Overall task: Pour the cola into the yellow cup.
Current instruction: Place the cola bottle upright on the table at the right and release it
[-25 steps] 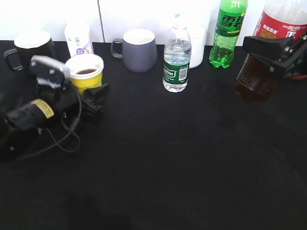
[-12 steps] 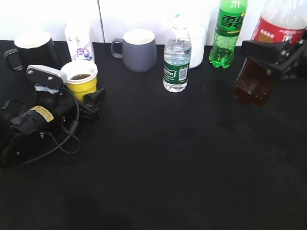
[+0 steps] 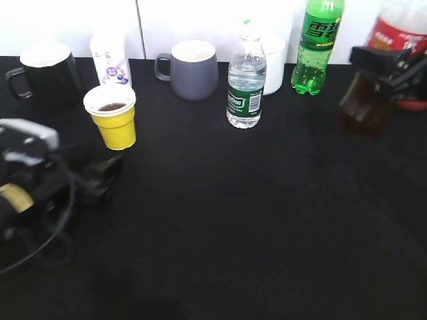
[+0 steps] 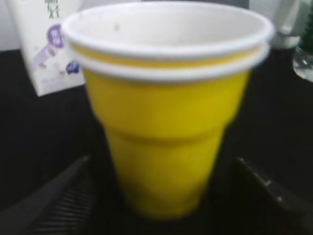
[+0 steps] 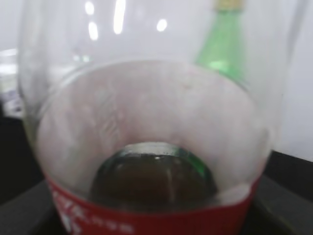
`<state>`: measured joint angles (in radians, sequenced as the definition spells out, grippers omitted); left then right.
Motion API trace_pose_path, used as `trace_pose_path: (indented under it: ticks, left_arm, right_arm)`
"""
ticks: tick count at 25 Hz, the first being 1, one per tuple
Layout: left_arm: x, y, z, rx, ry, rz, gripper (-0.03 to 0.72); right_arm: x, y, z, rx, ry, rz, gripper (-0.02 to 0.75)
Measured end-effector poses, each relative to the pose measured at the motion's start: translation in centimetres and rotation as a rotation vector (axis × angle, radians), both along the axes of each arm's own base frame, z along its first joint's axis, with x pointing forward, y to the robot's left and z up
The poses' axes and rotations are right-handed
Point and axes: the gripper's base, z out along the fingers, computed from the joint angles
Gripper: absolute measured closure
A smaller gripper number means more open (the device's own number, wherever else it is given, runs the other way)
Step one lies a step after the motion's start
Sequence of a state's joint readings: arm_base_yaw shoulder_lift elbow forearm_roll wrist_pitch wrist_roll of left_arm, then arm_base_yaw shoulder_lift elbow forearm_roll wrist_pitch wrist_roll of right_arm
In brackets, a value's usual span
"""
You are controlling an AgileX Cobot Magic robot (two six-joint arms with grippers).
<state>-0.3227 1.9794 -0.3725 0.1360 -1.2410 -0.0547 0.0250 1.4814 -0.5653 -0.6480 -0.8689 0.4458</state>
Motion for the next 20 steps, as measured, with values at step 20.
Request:
trace_pose_path:
  ticks: [20]
  left_arm:
    - [-2.2,0.0,4.5,-0.026,-0.119,-0.089,0.097]
  right_arm:
    - [3.9,-0.8,-6.4,-0.097,0.135,-0.093,0.118]
